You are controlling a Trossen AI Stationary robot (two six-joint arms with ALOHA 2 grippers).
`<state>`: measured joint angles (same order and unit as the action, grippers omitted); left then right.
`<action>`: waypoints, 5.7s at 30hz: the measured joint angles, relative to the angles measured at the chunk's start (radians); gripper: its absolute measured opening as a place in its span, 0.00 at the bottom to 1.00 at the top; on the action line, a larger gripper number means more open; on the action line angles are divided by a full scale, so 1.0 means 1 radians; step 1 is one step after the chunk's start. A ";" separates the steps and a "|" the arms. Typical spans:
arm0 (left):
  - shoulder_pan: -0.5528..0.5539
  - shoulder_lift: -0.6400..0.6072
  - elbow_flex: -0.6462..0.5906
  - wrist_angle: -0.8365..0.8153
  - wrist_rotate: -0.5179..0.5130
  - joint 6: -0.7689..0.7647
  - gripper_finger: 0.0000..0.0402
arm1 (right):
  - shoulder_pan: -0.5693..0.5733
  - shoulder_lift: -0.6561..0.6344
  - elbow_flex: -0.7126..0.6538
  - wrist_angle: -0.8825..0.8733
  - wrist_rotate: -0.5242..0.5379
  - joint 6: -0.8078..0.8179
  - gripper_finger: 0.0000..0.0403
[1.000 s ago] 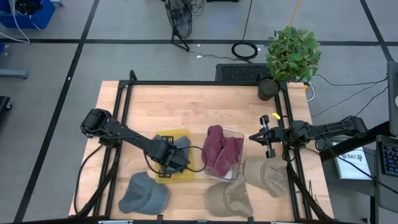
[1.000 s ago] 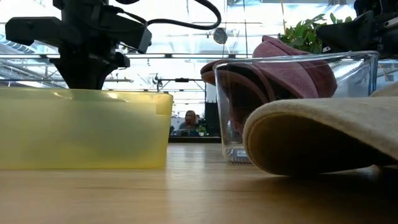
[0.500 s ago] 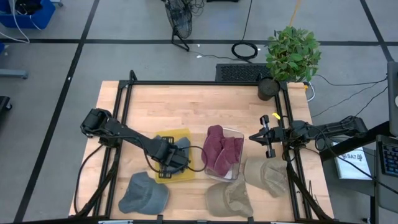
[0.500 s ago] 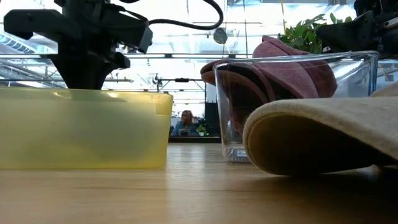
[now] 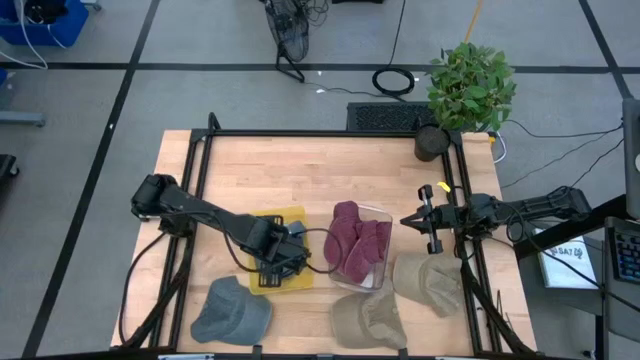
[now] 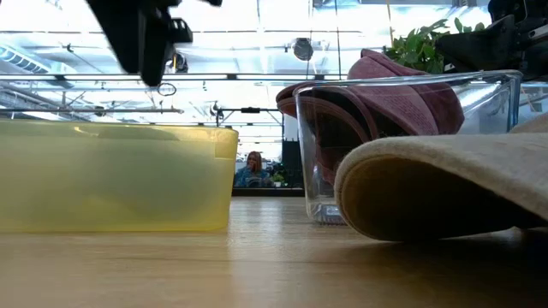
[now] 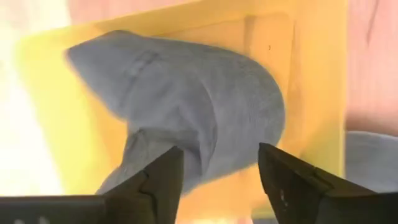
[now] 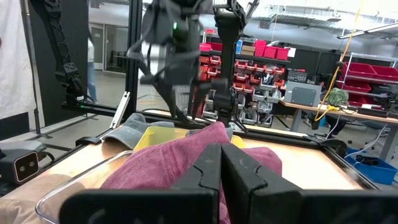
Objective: Pick & Place hat
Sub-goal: Put the blue cap into the yellow bin
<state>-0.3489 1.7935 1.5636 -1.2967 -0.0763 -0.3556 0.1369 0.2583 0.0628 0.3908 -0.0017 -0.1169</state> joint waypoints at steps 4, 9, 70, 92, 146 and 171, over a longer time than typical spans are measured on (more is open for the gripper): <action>-0.011 -0.005 0.100 -0.146 -0.005 -0.118 0.57 | 0.000 0.000 0.000 0.000 0.000 0.000 0.00; -0.105 -0.070 0.097 -0.251 -0.028 -0.233 0.58 | 0.000 0.000 0.000 -0.008 0.000 0.000 0.00; -0.702 -0.409 -0.645 0.517 -0.244 -1.176 0.06 | 0.000 0.000 0.000 -0.016 0.000 -0.032 0.00; -0.686 -0.327 -0.644 0.724 -0.015 -1.485 0.63 | 0.000 0.000 0.000 -0.033 -0.003 0.053 0.00; -0.500 -0.252 -0.005 -0.182 -0.137 -0.924 0.02 | 0.000 0.003 0.000 -0.025 -0.002 0.053 0.00; 0.065 -0.011 0.031 -0.147 0.001 0.694 0.02 | 0.000 0.016 0.000 -0.030 -0.001 0.053 0.00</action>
<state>-0.2840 1.7823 1.5944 -1.4440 -0.0754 0.3379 0.1371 0.2740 0.0629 0.3607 -0.0025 -0.0643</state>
